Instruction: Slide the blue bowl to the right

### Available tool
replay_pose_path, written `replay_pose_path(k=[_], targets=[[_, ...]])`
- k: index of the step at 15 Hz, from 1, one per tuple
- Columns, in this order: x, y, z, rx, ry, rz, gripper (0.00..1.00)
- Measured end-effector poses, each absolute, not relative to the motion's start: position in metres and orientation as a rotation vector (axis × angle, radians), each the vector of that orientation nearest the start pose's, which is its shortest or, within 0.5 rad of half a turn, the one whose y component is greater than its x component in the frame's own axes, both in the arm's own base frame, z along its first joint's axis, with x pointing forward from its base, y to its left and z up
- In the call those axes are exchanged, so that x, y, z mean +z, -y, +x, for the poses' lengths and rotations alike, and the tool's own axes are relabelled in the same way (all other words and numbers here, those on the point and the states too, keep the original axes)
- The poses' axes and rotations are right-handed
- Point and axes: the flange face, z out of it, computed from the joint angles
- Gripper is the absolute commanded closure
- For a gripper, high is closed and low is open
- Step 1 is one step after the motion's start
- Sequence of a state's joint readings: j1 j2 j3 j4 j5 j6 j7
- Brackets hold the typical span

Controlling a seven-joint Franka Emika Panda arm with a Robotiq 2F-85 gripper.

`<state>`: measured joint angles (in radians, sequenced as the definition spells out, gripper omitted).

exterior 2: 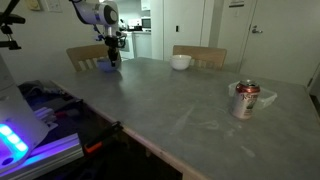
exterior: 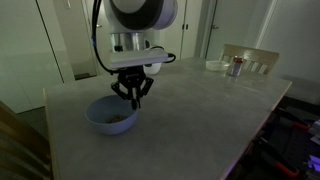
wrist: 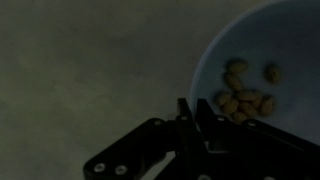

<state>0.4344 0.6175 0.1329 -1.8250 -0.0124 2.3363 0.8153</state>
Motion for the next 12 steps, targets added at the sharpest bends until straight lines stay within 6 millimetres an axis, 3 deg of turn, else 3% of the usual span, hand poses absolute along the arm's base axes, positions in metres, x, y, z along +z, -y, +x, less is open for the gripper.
replay_pose_path(k=[6, 12], targets=[[0.202, -0.343, 0.549, 0.161, -0.346, -3.107, 0.99], [0.201, -0.331, 0.555, 0.173, -0.318, -3.103, 0.99]])
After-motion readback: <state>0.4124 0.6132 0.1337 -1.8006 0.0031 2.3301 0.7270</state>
